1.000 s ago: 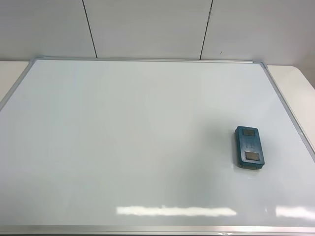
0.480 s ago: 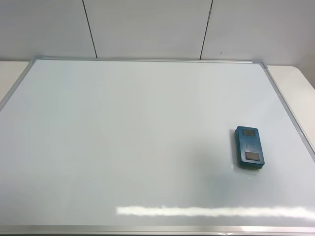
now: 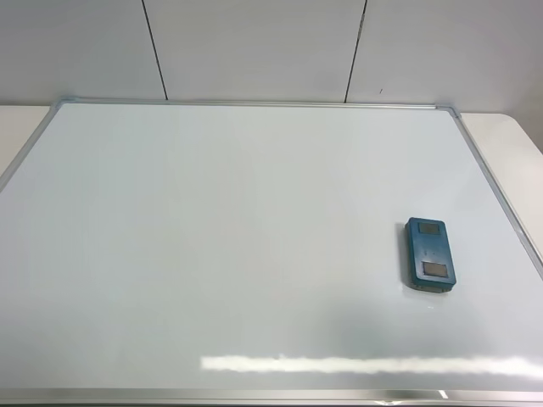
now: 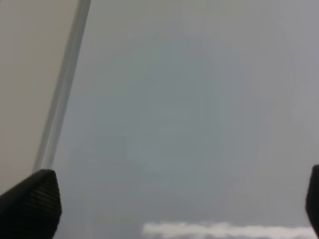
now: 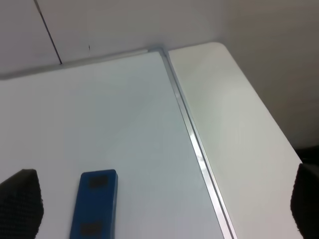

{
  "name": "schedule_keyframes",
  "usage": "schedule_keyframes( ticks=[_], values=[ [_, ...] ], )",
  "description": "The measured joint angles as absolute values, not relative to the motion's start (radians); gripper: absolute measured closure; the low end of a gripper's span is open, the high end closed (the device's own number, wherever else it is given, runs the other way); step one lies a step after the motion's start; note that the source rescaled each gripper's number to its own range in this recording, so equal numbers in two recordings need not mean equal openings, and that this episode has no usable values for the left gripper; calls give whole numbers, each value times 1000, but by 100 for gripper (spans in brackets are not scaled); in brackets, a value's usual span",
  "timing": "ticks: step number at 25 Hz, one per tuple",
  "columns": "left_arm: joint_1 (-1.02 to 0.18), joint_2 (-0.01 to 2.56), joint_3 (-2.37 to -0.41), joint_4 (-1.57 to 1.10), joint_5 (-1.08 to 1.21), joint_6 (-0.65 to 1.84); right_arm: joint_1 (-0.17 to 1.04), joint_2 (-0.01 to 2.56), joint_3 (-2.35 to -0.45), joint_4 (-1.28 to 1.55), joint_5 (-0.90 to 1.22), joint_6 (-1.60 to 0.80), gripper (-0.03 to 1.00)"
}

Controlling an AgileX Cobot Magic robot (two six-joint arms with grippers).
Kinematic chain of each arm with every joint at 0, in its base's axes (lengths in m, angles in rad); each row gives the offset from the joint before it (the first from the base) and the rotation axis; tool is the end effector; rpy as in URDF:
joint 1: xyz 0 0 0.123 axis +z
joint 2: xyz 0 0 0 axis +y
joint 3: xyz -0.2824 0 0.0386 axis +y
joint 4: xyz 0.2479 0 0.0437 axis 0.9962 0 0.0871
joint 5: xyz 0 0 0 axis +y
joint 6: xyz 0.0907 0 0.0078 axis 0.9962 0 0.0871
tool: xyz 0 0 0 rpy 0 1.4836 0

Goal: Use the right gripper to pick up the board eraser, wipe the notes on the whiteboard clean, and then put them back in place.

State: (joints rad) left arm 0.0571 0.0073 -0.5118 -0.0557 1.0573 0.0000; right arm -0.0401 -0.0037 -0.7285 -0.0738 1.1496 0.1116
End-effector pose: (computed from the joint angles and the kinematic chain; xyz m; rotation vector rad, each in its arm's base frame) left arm -0.0047 -0.0047 0.2809 -0.0555 2.0345 -0.0307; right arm -0.0417 -0.0045 0.3293 0.1609 1.8925 -0.0359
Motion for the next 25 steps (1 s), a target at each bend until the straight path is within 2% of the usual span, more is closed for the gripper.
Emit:
schedule_keyframes(
  ticks=[3, 10, 25],
  values=[
    [57, 7, -512, -56, 1057, 0, -40, -4, -709, -73, 1171, 88, -3],
    [57, 7, -512, -56, 1057, 0, -40, -3, -502, 15, 1090, 40, -3],
    [57, 7, -512, -56, 1057, 0, -40, -3, -490, 39, 1065, 28, -3]
  ],
)
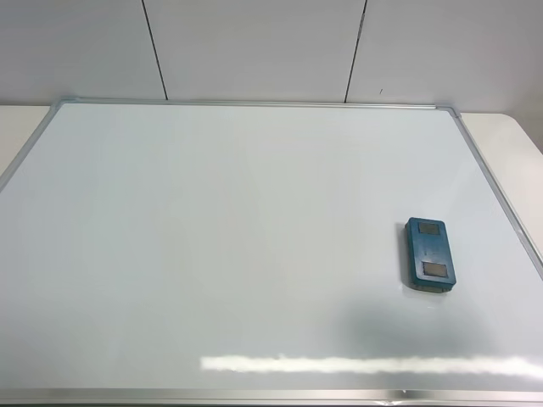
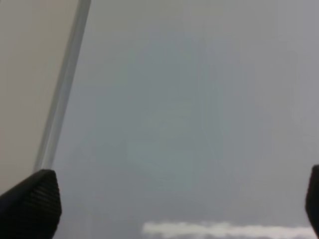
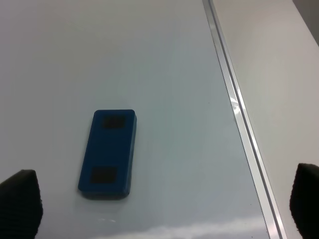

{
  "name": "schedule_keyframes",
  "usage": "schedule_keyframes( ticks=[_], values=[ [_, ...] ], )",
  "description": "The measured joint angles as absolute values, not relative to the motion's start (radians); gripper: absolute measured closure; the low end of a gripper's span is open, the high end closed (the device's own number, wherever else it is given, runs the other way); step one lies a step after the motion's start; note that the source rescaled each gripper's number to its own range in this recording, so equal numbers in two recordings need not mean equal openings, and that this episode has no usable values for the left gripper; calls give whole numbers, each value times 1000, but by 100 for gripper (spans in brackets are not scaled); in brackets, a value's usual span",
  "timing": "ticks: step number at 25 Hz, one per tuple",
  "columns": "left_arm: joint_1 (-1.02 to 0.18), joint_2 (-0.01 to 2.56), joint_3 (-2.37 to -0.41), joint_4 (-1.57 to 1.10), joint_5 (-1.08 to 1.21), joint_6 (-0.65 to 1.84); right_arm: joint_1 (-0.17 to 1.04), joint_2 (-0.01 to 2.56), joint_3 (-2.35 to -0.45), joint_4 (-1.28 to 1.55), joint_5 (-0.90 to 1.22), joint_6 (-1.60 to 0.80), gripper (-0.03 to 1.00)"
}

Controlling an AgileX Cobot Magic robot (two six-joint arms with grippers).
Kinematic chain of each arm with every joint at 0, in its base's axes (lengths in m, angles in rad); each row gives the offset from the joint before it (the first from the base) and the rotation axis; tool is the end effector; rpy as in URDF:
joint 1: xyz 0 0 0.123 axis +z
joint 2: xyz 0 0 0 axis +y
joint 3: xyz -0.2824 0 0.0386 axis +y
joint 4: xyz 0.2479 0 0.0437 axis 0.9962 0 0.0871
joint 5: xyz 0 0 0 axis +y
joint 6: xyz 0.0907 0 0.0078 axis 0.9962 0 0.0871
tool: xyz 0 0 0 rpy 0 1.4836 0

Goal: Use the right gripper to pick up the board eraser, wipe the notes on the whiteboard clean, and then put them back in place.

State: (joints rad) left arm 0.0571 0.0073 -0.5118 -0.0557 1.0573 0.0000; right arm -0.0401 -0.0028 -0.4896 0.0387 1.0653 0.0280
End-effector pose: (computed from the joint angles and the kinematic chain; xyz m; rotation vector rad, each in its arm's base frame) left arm -0.0047 -0.0047 0.2809 -0.0555 2.0345 -0.0307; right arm -0.0042 0.0033 0.2739 0.0683 2.0550 0.0389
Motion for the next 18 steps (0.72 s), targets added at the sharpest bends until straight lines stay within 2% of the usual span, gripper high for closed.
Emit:
schedule_keyframes(
  ticks=[18],
  values=[
    [57, 7, -512, -56, 1057, 0, -40, -3, -490, 39, 1065, 28, -3]
  ],
)
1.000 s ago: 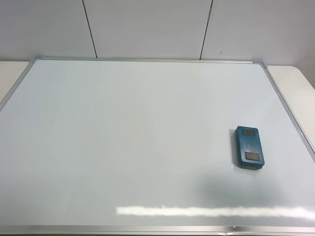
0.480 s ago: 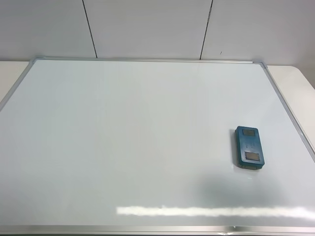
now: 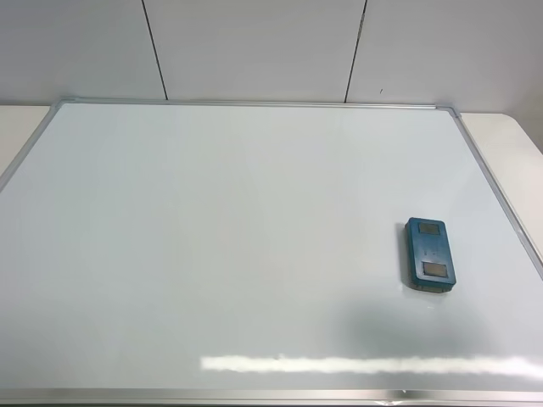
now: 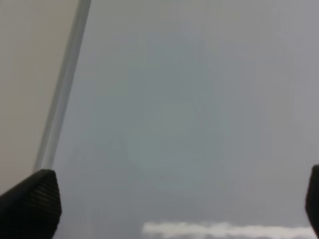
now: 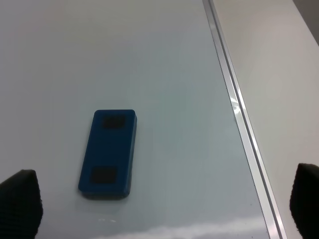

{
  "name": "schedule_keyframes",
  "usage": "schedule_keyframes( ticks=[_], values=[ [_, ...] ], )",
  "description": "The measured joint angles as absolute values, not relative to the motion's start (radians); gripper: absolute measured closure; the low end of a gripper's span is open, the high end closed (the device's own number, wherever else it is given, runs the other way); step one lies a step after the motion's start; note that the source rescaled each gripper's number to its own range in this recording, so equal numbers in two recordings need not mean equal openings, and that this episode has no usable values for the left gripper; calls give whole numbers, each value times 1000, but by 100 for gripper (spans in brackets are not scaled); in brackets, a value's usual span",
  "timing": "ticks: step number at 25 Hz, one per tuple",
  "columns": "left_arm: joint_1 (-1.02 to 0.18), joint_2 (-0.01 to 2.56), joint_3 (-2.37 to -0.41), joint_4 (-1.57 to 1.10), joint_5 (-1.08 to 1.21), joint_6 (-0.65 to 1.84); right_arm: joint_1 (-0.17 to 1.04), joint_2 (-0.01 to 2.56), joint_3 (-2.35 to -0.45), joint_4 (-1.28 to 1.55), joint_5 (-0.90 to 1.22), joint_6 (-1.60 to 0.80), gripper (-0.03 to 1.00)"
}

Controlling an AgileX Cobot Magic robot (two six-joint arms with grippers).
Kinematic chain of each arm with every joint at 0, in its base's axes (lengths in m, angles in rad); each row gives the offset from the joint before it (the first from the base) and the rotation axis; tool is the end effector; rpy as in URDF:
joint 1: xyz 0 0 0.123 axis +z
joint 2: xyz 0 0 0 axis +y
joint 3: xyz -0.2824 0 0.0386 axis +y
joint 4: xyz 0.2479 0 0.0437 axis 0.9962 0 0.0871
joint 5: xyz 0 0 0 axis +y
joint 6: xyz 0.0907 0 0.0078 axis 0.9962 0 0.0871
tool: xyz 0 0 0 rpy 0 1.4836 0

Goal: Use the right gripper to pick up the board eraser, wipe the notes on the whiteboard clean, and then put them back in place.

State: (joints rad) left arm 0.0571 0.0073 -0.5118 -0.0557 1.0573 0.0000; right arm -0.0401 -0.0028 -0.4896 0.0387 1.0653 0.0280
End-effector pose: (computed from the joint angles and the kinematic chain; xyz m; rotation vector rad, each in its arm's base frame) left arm -0.0047 -0.0047 0.2809 -0.0555 2.0345 -0.0307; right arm -0.0042 0.0033 0.2739 0.0683 2.0550 0.0389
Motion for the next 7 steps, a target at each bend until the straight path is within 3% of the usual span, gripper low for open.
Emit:
schedule_keyframes(
  ticks=[7],
  values=[
    [57, 7, -512, -56, 1057, 0, -40, -3, -490, 39, 1065, 28, -3]
  ],
)
